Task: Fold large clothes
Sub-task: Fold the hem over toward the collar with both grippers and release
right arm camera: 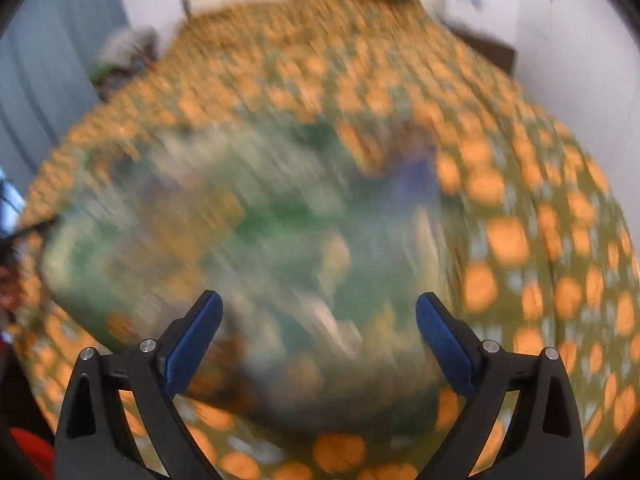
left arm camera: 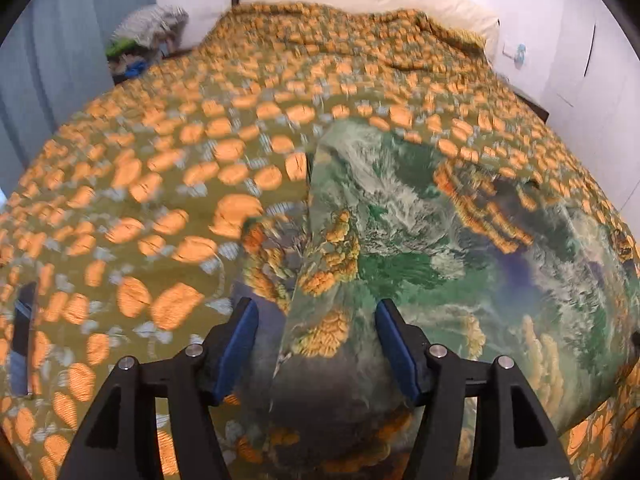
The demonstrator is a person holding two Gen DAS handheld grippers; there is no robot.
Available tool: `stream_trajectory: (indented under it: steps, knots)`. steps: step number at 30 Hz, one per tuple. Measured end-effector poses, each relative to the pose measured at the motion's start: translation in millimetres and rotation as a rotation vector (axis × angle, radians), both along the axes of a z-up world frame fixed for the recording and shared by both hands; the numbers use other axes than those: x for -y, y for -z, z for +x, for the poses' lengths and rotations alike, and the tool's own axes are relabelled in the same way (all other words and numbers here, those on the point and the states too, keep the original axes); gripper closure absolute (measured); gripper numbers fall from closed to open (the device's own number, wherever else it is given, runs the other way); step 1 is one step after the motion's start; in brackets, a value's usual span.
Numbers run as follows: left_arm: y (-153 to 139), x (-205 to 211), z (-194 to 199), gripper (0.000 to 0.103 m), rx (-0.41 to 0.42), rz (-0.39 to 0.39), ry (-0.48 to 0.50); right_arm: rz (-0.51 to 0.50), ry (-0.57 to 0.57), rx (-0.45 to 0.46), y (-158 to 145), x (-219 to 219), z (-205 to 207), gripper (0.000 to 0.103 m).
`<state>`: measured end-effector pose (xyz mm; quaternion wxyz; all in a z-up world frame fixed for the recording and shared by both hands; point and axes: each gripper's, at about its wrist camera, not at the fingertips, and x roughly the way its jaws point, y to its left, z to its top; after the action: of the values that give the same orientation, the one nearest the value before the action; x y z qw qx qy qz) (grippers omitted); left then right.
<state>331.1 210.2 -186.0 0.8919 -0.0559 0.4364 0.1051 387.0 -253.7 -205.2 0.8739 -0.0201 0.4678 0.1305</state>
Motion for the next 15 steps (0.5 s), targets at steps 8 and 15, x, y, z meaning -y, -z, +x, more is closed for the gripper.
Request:
stream_trajectory:
  steps: [8,15]
  knots:
    - [-57,120,5,0.040,0.107,-0.010,0.380,0.093,0.035,0.158,-40,2,-39,0.006]
    - [-13,192,114,0.040,-0.050,-0.035,0.384,0.218,0.018,0.152,-46,-18,-61,0.007]
